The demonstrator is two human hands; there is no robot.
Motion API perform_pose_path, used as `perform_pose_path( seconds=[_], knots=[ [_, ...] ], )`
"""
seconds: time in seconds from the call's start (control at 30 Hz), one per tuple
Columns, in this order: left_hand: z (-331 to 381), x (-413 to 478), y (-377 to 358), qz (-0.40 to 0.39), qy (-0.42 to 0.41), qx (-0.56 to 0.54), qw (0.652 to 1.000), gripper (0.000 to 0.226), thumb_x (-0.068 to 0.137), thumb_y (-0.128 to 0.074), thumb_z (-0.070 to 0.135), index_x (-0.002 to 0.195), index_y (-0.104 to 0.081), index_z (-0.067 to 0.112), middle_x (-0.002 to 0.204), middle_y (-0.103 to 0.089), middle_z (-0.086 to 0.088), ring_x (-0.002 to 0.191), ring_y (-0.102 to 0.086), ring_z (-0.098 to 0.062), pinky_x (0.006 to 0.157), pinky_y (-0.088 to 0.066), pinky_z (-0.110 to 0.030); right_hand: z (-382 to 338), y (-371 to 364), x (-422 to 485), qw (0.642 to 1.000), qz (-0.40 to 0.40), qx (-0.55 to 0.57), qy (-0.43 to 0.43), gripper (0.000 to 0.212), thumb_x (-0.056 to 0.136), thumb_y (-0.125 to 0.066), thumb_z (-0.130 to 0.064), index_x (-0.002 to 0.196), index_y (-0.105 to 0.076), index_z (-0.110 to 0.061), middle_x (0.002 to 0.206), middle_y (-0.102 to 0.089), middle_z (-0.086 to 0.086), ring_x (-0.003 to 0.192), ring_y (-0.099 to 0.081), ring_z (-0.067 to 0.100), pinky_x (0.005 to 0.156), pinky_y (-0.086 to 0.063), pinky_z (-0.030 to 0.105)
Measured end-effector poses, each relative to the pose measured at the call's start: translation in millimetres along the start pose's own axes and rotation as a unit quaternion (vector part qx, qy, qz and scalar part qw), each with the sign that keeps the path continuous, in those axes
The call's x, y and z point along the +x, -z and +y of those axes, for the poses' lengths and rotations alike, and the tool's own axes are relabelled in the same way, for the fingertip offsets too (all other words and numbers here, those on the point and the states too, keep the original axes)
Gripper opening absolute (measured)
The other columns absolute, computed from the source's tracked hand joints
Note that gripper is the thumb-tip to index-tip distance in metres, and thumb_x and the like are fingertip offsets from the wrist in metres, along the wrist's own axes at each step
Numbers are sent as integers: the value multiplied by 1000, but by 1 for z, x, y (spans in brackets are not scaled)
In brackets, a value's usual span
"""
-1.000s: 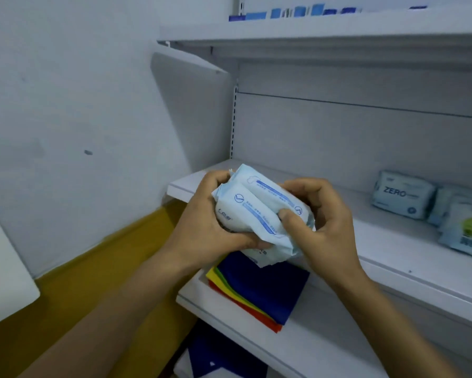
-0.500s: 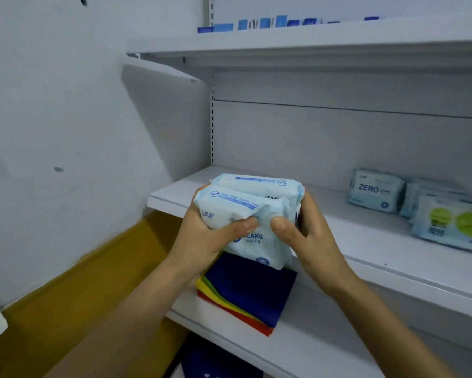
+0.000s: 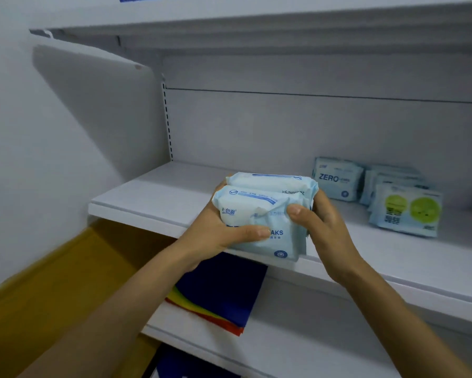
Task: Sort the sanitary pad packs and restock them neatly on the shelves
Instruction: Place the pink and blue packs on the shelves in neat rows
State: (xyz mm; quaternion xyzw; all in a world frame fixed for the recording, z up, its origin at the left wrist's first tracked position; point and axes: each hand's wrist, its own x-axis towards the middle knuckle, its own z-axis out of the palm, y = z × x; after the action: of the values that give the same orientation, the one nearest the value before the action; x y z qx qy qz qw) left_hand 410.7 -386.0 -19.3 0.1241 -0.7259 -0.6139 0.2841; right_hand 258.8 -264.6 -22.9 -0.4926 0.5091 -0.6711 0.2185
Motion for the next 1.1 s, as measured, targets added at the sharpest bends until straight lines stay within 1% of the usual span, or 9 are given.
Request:
perform_pose_path(
  seconds=[0.13, 0.23, 0.33, 0.47, 0.63, 0.77, 0.87, 1.0, 1.1],
  knots=[
    [-5, 46, -15, -29, 13, 49, 998, 52, 76, -77, 2, 123, -59, 18, 115, -70, 5, 106, -67, -16, 83, -55, -27, 12, 38, 21, 999, 13, -28, -11, 47, 75, -65, -34, 120, -54, -26, 113, -69, -9, 102, -65, 7, 76, -53, 21],
    [-17, 80, -27, -29, 8, 62, 998, 58, 75, -79, 6, 127, -55, 16, 117, -69, 4, 107, -66, -16, 86, -56, -31, 20, 68, 34, 994, 38, -99, -5, 42, 85, -70, -34, 122, -51, -30, 118, -65, -14, 111, -61, 7, 90, -53, 31],
    [-39, 113, -38, -11, 17, 42, 999, 64, 72, -84, 9, 128, -54, 13, 118, -69, -1, 107, -66, -19, 92, -54, -39, 20, 96, 38, 968, 118, -216, 45, 55, 74, -66, -47, 125, -47, -35, 118, -56, -25, 110, -54, -5, 91, -46, 15],
    [-69, 151, -63, 18, 50, 11, 999, 68, 66, -86, 6, 123, -50, 15, 117, -67, -7, 104, -67, -21, 88, -56, -38, 27, 140, 43, 938, 187, -281, 79, 38, 84, -70, -27, 118, -52, -29, 110, -59, -17, 99, -56, -7, 80, -42, 3],
    [-92, 193, -96, -7, 59, -43, 997, 75, 63, -86, 8, 129, -49, 11, 122, -65, -12, 108, -66, -24, 89, -55, -40, 50, 184, 66, 881, 186, -423, 103, 39, 87, -68, -29, 122, -59, -13, 117, -62, -2, 105, -55, 12, 87, -38, 19],
    [-98, 214, -112, -66, 41, -22, 997, 52, 74, -77, -1, 123, -60, 8, 117, -69, -11, 109, -65, -27, 92, -53, -43, 60, 196, 83, 825, 116, -529, 163, 53, 82, -62, -47, 123, -61, -14, 113, -65, 2, 103, -55, 19, 90, -34, 24],
    [-107, 220, -113, -21, 19, 10, 1000, 64, 66, -86, 15, 123, -59, 6, 117, -68, -11, 109, -65, -27, 95, -52, -47, 79, 193, 86, 774, 86, -587, 223, 50, 83, -57, -48, 116, -65, -11, 109, -67, 4, 99, -58, 24, 94, -37, 34],
    [-125, 213, -105, 55, 7, 109, 992, 74, 57, -87, 55, 119, -63, 22, 117, -65, -9, 103, -67, -18, 91, -54, -41, 94, 186, 84, 757, 91, -594, 257, 43, 82, -58, -34, 117, -63, -10, 113, -67, 5, 100, -58, 23, 92, -38, 34],
    [-131, 205, -100, 96, 0, 97, 991, 72, 60, -85, 51, 120, -58, 21, 114, -67, -1, 103, -67, -13, 90, -55, -36, 93, 184, 82, 758, 88, -595, 252, 45, 83, -57, -33, 122, -62, -10, 116, -66, 4, 106, -54, 19, 94, -36, 31]
  ],
)
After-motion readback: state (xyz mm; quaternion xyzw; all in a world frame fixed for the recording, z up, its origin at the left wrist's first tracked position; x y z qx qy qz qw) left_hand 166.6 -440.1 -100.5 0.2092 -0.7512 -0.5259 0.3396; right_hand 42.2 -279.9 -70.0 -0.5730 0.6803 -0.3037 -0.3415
